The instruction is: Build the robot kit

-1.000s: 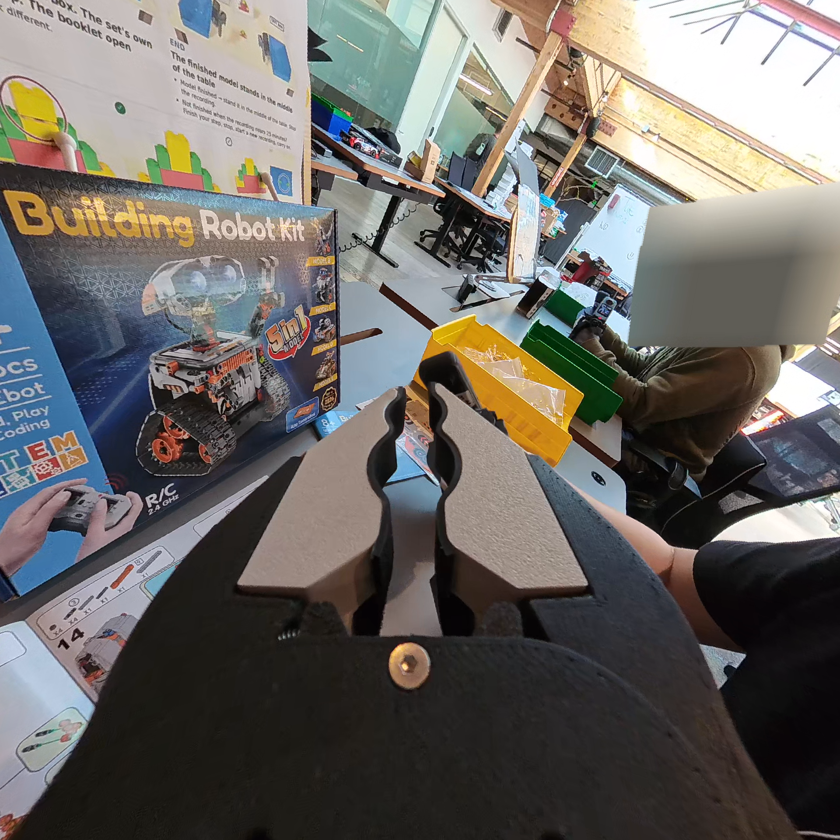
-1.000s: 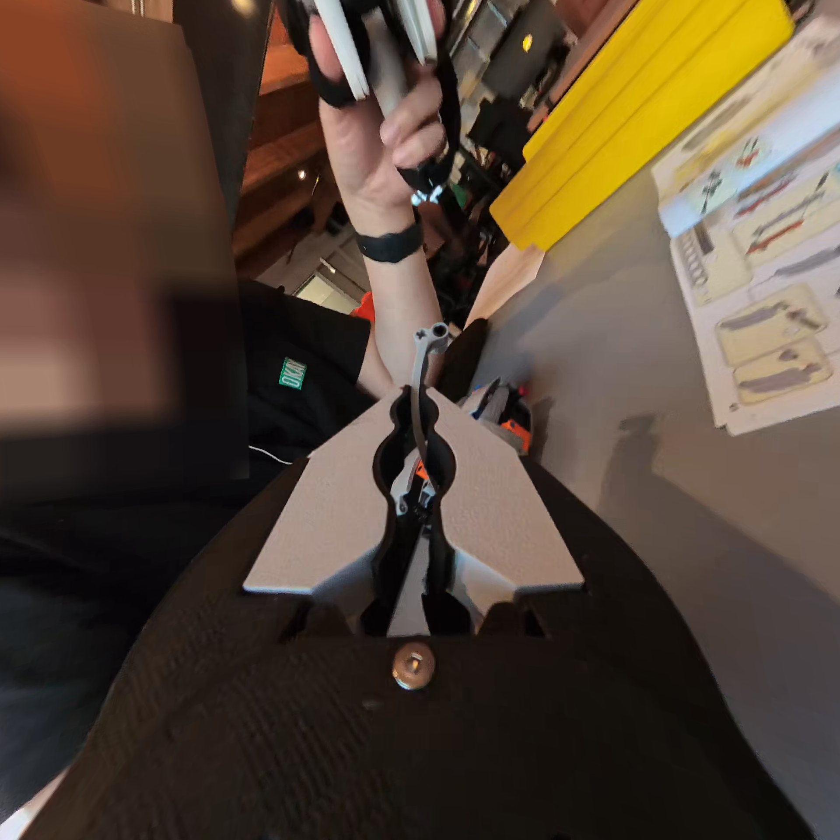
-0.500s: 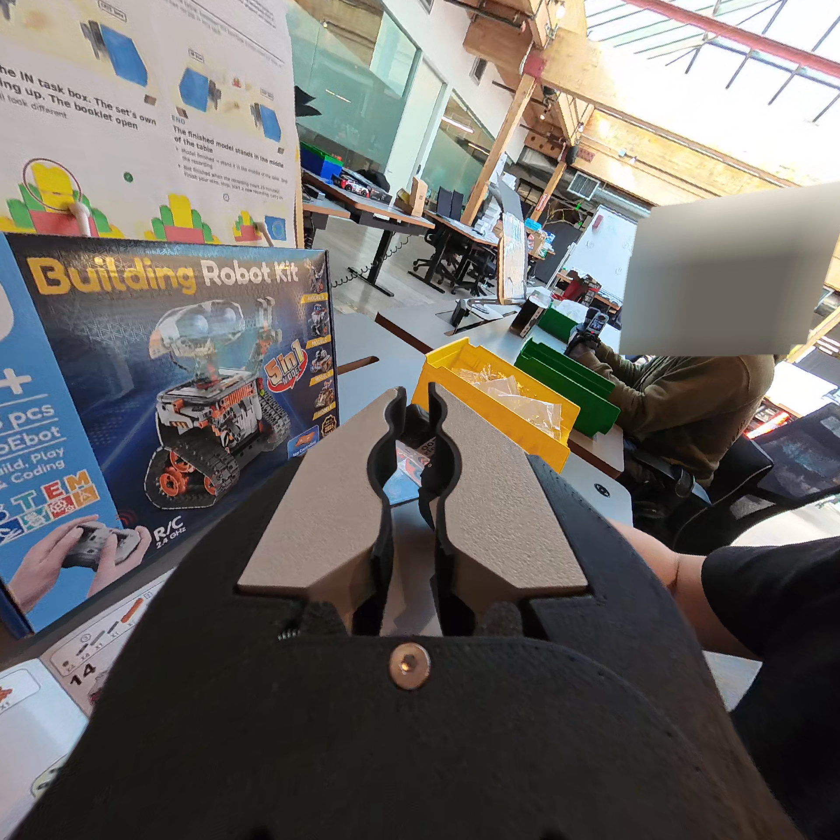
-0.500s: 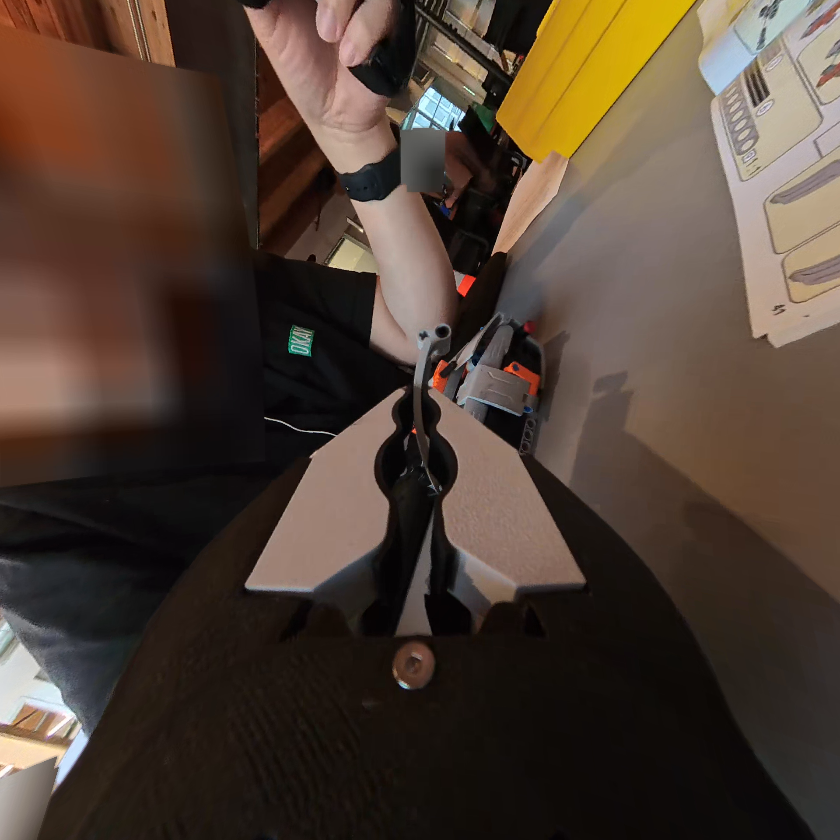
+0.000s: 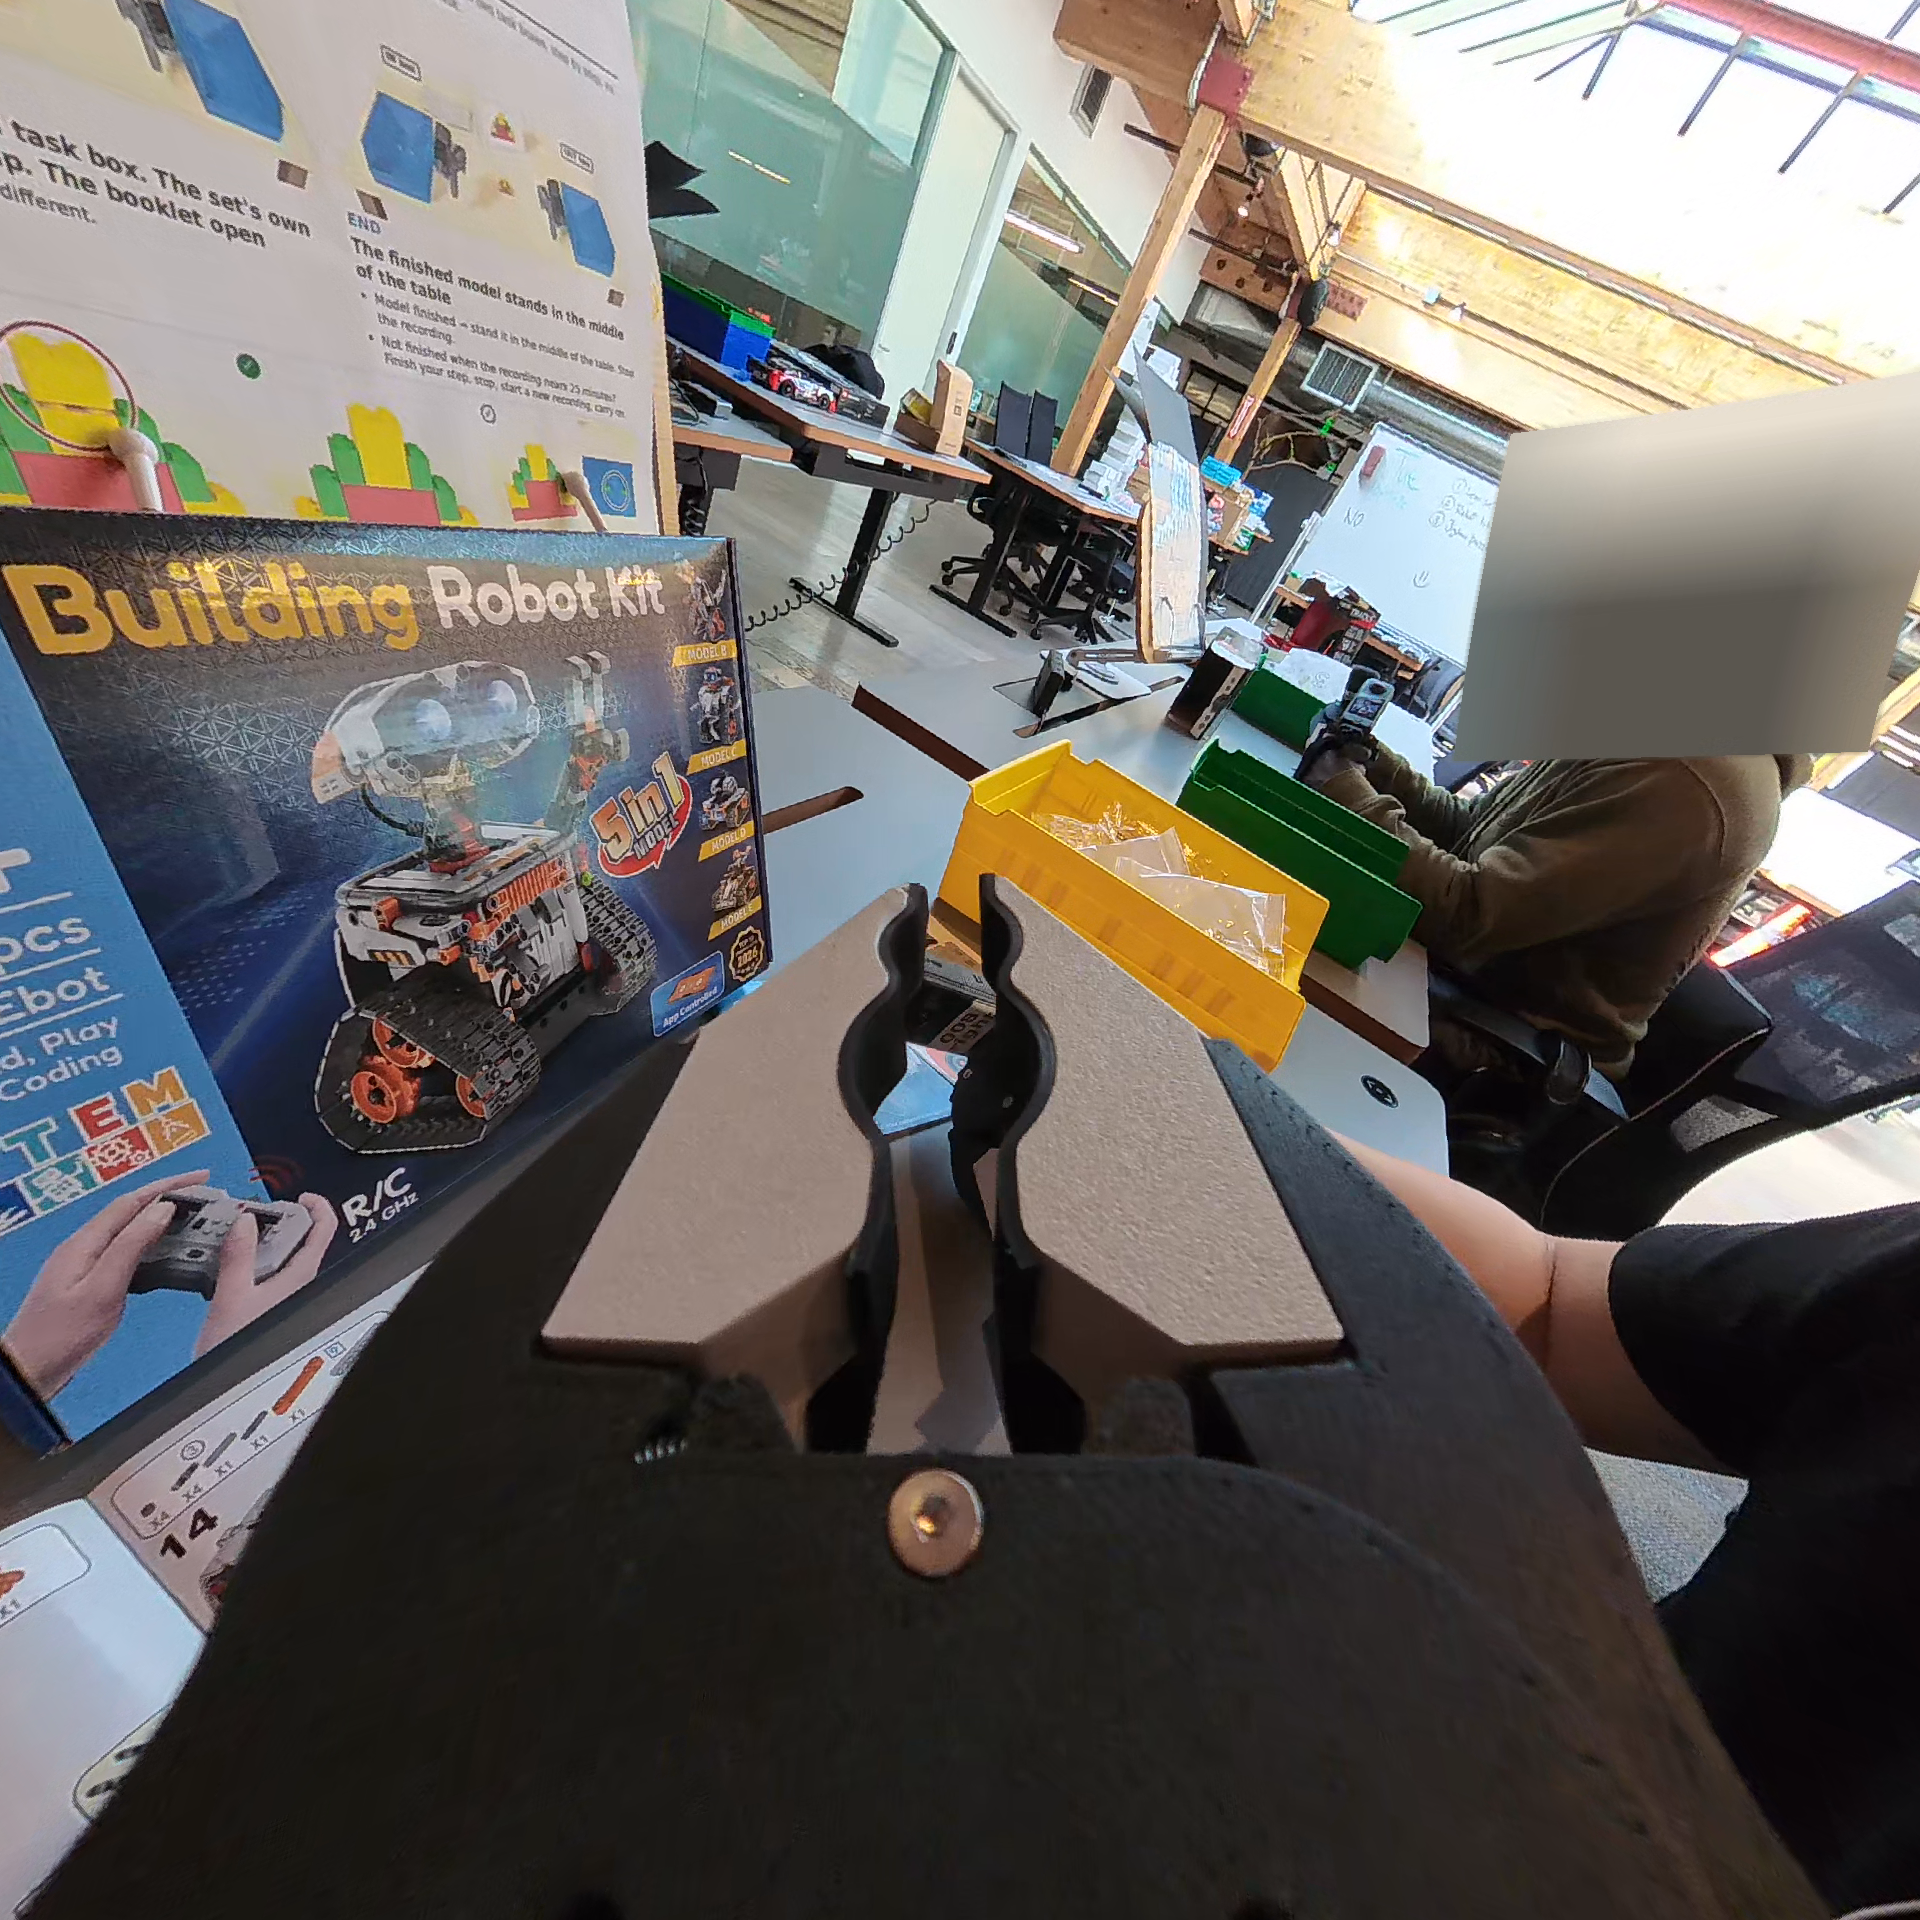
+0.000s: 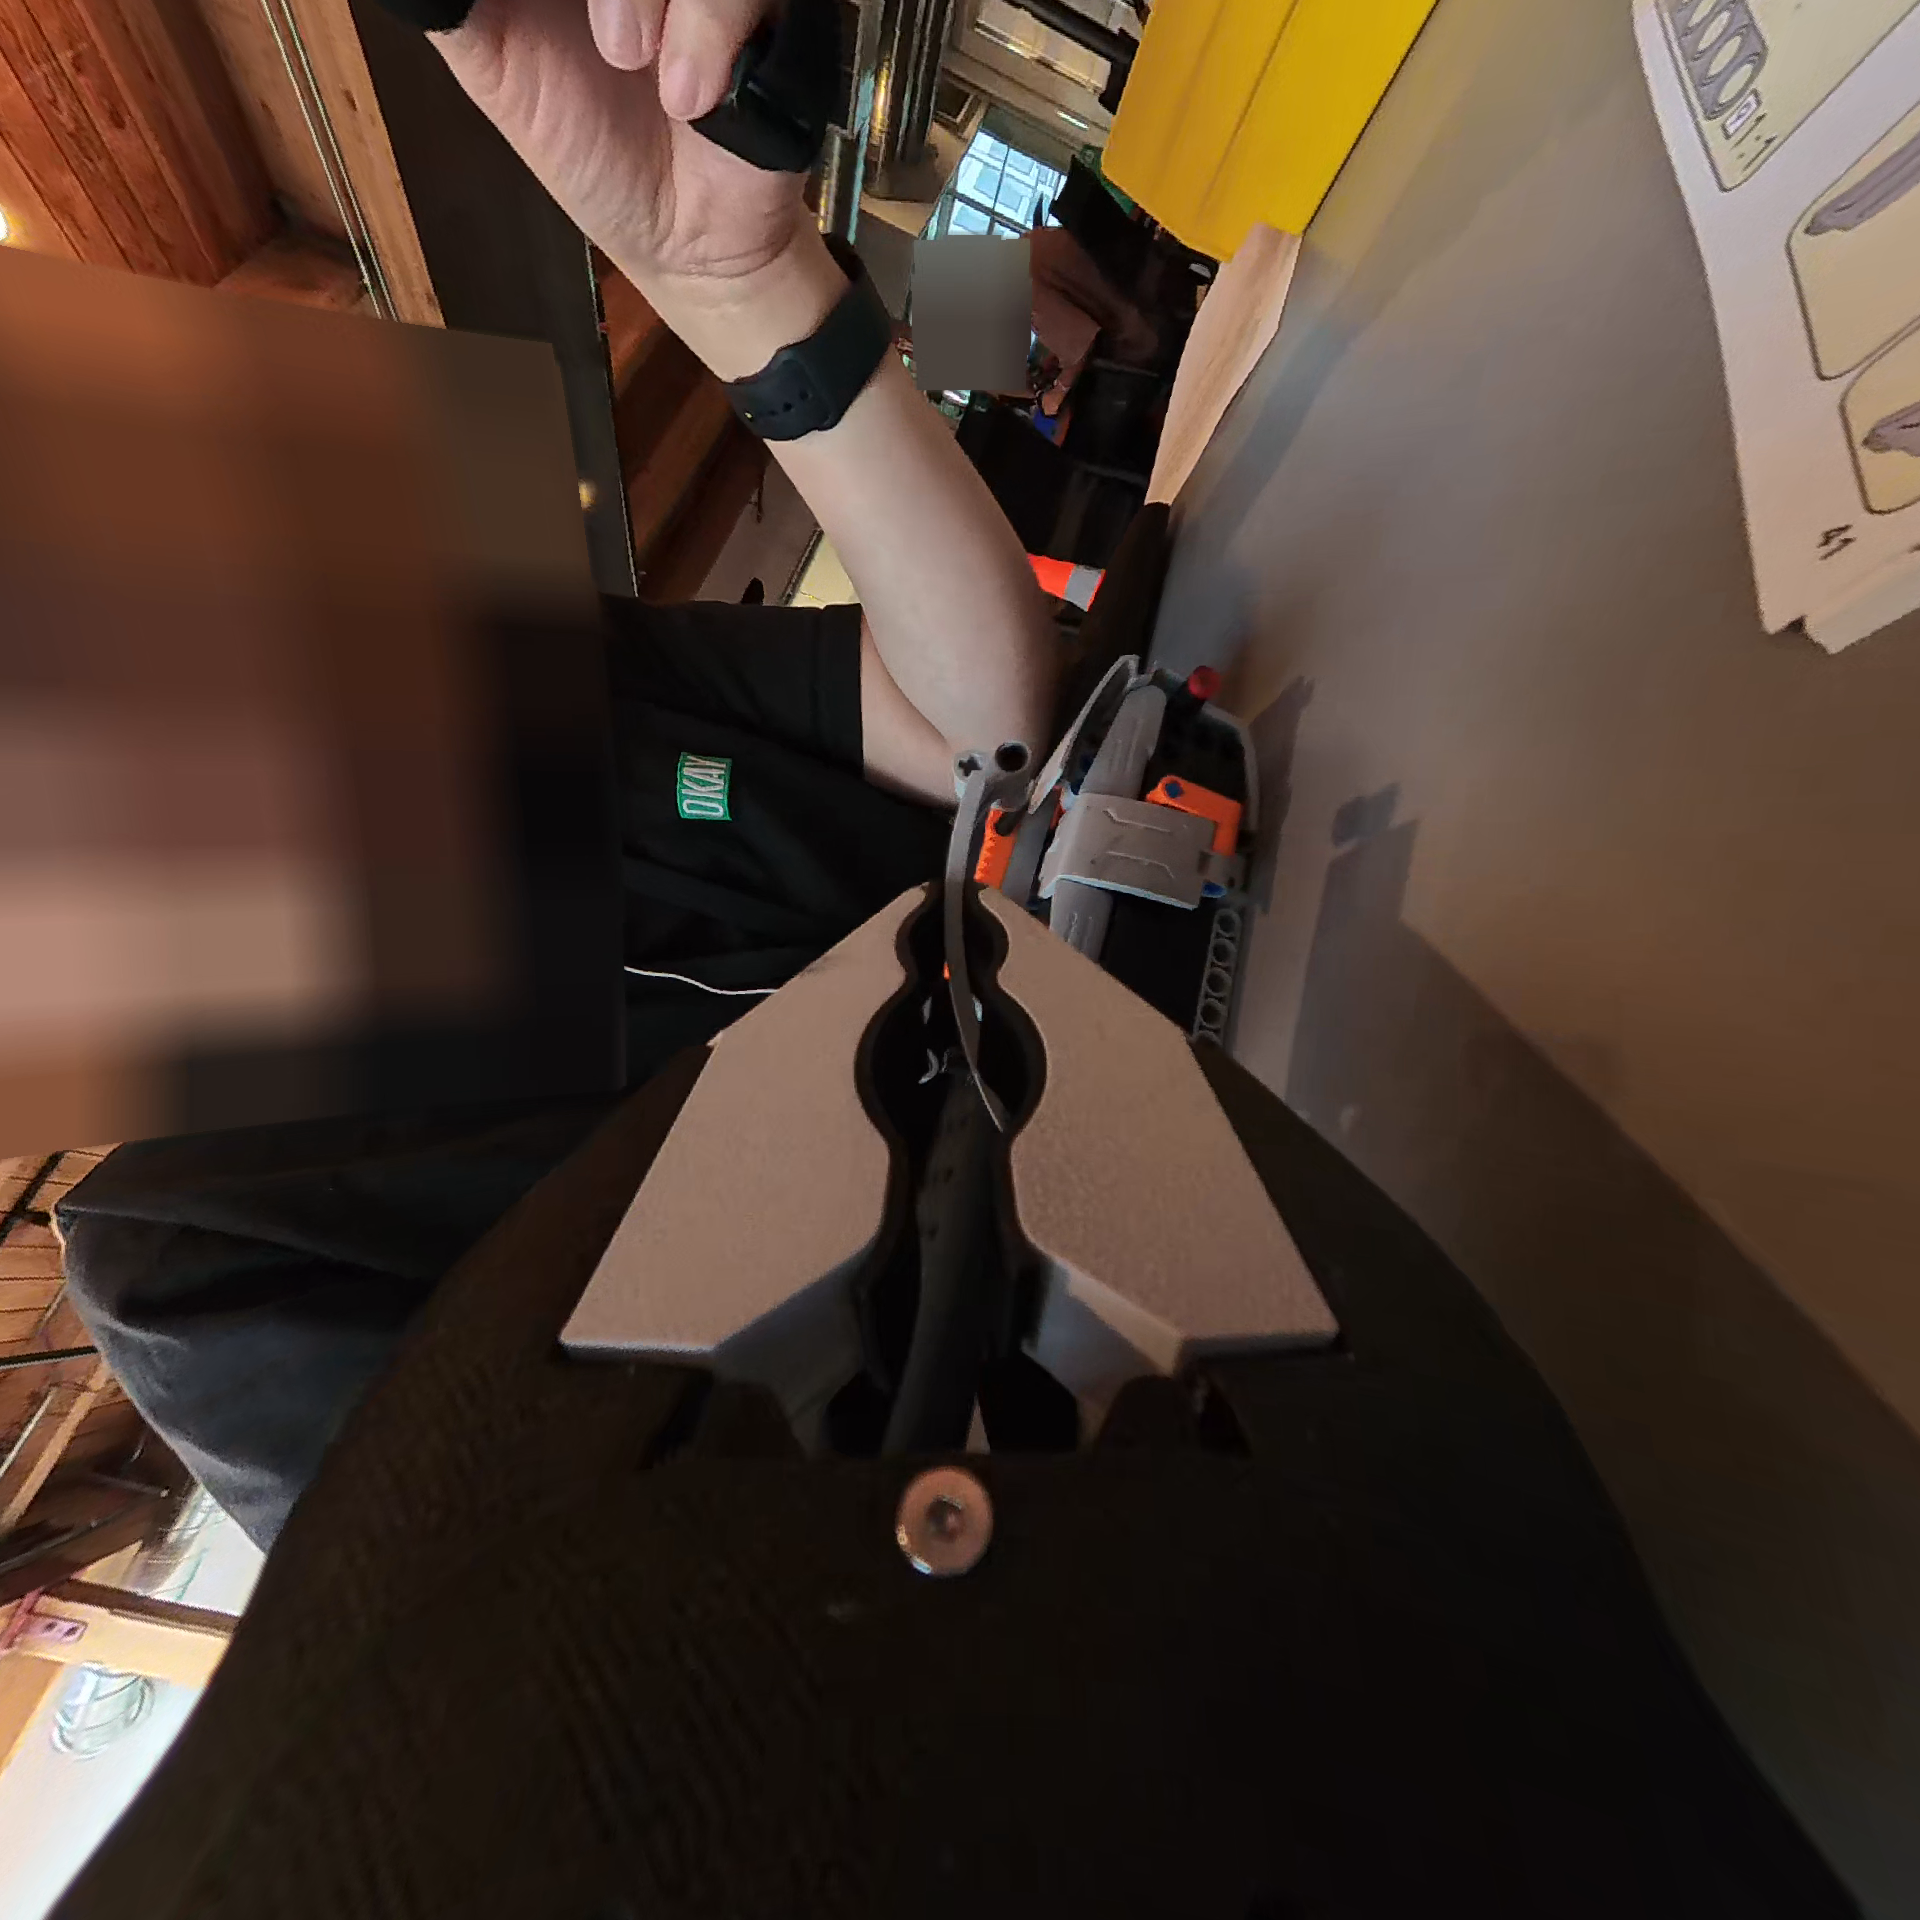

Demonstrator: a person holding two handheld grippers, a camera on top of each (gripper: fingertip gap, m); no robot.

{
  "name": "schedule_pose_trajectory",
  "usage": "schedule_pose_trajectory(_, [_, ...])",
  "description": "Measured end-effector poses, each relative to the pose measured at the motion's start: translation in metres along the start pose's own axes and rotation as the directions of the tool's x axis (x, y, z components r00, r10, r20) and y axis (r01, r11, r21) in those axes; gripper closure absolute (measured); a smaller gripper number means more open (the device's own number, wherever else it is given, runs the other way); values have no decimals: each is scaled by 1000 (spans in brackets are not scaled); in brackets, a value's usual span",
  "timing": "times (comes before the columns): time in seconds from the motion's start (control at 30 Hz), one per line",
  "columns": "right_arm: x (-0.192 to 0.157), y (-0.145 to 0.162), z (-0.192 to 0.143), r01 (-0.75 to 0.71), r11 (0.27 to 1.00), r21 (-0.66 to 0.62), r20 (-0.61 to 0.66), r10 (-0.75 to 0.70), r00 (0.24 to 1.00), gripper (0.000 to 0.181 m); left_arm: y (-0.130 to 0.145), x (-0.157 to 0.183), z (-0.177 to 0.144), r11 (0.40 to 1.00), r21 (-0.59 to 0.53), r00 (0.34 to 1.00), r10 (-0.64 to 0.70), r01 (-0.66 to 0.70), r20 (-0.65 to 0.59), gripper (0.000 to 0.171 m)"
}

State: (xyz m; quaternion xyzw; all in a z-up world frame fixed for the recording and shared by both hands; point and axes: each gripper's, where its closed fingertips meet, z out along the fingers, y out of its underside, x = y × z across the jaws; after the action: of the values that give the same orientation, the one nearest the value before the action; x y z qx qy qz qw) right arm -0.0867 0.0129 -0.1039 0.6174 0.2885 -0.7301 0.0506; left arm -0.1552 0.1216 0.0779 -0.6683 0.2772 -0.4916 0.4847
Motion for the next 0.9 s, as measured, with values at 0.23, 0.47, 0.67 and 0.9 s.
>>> schedule_pose_trajectory(0.23, [0,2,4,-11,1000,-15,20,11,1000,181,0,0,0,1000,-2,1000,-5,5,-3,164])
schedule_pose_trajectory(0.47, [-8,8,26,-19,996,-83,62,24,998,180,1,2,1,1000,-4,1000,-4,4,-7,164])
schedule_pose_trajectory(0.67, [-3,17,37,-71,988,-138,49,78,996,180,5,2,4,1000,-19,1000,-8,7,-12,164])
schedule_pose_trajectory(0.9, [3,11,33,-117,988,-99,49,122,991,180,8,-3,6,999,-30,1000,-23,22,-10,164])
